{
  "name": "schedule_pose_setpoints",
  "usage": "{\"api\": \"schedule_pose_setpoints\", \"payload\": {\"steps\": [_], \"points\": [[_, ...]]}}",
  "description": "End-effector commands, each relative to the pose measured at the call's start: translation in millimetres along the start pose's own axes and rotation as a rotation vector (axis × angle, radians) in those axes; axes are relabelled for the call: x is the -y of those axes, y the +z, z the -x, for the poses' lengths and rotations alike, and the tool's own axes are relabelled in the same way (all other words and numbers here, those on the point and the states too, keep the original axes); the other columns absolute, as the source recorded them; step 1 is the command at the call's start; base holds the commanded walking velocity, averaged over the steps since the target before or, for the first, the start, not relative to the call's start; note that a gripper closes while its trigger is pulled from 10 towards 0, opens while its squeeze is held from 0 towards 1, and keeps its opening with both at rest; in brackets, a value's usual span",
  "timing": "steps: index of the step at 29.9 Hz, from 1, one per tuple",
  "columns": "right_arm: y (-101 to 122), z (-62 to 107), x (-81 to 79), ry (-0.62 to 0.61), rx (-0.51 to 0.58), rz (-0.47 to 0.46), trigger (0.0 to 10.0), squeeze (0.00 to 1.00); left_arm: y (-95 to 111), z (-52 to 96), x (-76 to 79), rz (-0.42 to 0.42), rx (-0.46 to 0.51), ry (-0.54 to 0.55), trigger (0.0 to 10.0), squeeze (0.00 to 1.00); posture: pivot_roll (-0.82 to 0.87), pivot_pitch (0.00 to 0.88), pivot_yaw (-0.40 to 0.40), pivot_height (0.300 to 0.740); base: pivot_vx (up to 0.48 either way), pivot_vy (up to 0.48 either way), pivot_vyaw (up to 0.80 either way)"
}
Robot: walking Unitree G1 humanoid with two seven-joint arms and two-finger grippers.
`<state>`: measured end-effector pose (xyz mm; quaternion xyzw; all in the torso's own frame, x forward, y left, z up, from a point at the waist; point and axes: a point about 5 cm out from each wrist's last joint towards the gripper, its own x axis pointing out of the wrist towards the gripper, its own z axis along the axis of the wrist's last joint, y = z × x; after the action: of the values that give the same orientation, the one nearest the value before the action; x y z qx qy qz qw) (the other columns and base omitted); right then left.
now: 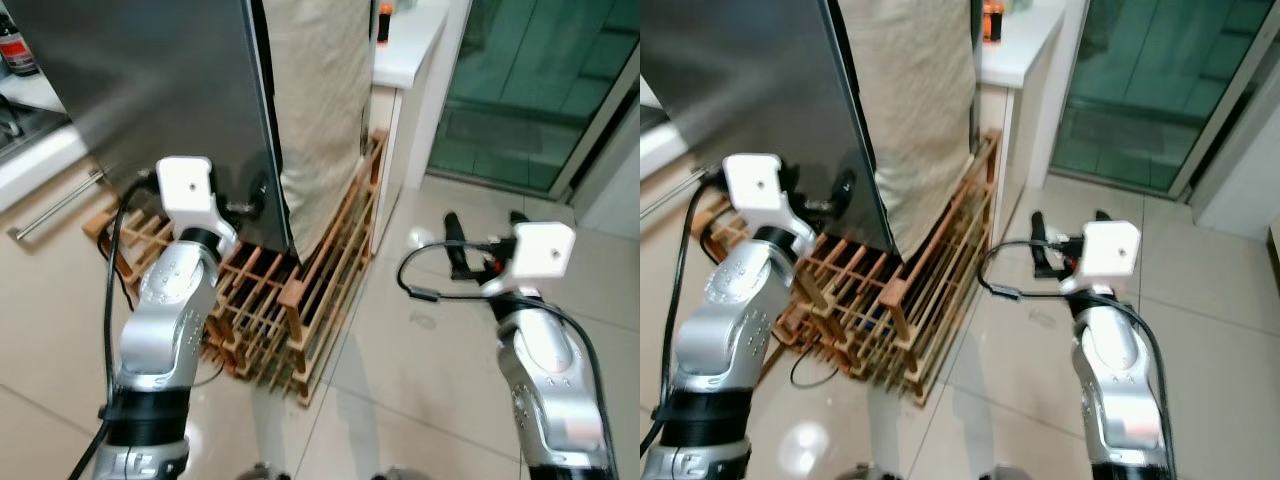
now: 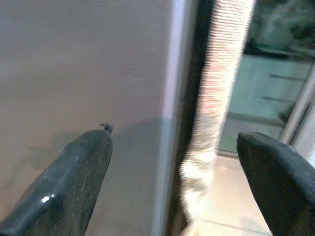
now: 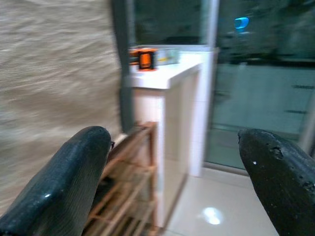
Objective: Restocking fridge
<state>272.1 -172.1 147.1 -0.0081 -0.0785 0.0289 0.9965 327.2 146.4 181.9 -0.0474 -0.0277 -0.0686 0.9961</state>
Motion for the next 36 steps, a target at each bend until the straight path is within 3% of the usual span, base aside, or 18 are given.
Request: {"api": "schedule_pose_setpoints", "payload": {"steps": [1,7,15,20,22,23,27,28,29,30,31,32,33,36], "points": [[-1.4,-1.5,3.0,-0.009,0.004,0.011,10.0,0.00,0.0,-7.7,3.9,-0.015,-0.008,0.014,10.0,0.00,-0.12,0.005,0.054,0.740,0.000,0.000,0.00],[-1.8,-1.9,1.9,-0.009,0.009,0.016,10.0,0.00,5.0,-21.3,-5.0,-0.039,-0.008,0.144,10.0,0.00,-0.13,0.006,0.059,0.740,0.000,0.000,0.00],[-4.6,1.3,2.4,-0.012,0.003,0.017,10.0,0.00,7.6,-28.3,-8.9,-0.026,0.004,0.188,10.0,0.00,-0.15,0.016,0.058,0.740,0.000,0.000,0.00],[-5.1,0.8,2.4,-0.013,0.000,0.016,10.0,0.00,6.1,-34.2,0.2,0.007,0.002,0.155,10.0,0.00,-0.15,0.022,0.053,0.740,0.000,0.000,0.00],[-5.3,0.1,1.7,-0.010,-0.001,0.016,10.0,0.00,8.4,-40.3,11.6,0.031,0.011,0.091,10.0,0.00,-0.15,0.024,0.051,0.740,0.000,0.000,0.00],[-5.7,-0.5,1.6,-0.009,-0.002,0.014,10.0,0.00,10.3,-47.9,28.5,0.034,0.018,-0.019,10.0,0.00,-0.15,0.022,0.047,0.740,0.000,0.000,0.00],[-6.1,-1.3,1.8,-0.009,-0.003,0.013,10.0,0.00,9.9,-53.6,40.1,0.032,0.020,-0.083,10.0,0.00,-0.15,0.015,0.046,0.740,0.000,0.000,0.00],[-5.7,-2.5,3.0,-0.016,-0.001,0.011,10.0,0.00,7.4,-59.2,65.4,0.047,0.012,-0.205,10.0,0.00,-0.15,0.012,0.047,0.740,0.000,0.000,0.00],[-5.7,-2.5,3.0,-0.016,-0.001,0.011,10.0,0.00,7.4,-59.2,65.4,0.047,0.012,-0.205,10.0,0.00,-0.15,0.012,0.047,0.740,0.000,0.000,0.00],[-4.4,-2.9,4.2,-0.022,0.004,0.009,10.0,0.00,6.6,-62.1,97.3,0.048,0.001,-0.357,10.0,0.00,-0.18,0.004,0.051,0.740,0.000,0.000,0.00],[-4.4,-2.9,4.2,-0.022,0.004,0.009,10.0,0.00,6.6,-62.1,97.3,0.048,0.001,-0.357,10.0,0.00,-0.18,0.004,0.051,0.740,0.000,0.000,0.00],[-3.0,0.4,2.5,-0.014,0.011,0.001,10.0,0.00,9.9,-63.1,125.2,0.066,0.008,-0.466,10.0,0.00,-0.19,0.001,0.054,0.740,0.000,0.000,0.00],[-3.0,0.4,2.5,-0.014,0.011,0.001,10.0,0.00,9.9,-63.1,125.2,0.066,0.008,-0.466,10.0,0.00,-0.19,0.001,0.054,0.740,0.000,0.000,0.00],[-6.5,9.2,-1.2,0.015,-0.002,0.001,10.0,0.00,15.2,-62.0,157.0,0.107,0.022,-0.595,10.0,0.00,-0.23,0.000,0.056,0.740,0.000,0.000,0.00]]}}
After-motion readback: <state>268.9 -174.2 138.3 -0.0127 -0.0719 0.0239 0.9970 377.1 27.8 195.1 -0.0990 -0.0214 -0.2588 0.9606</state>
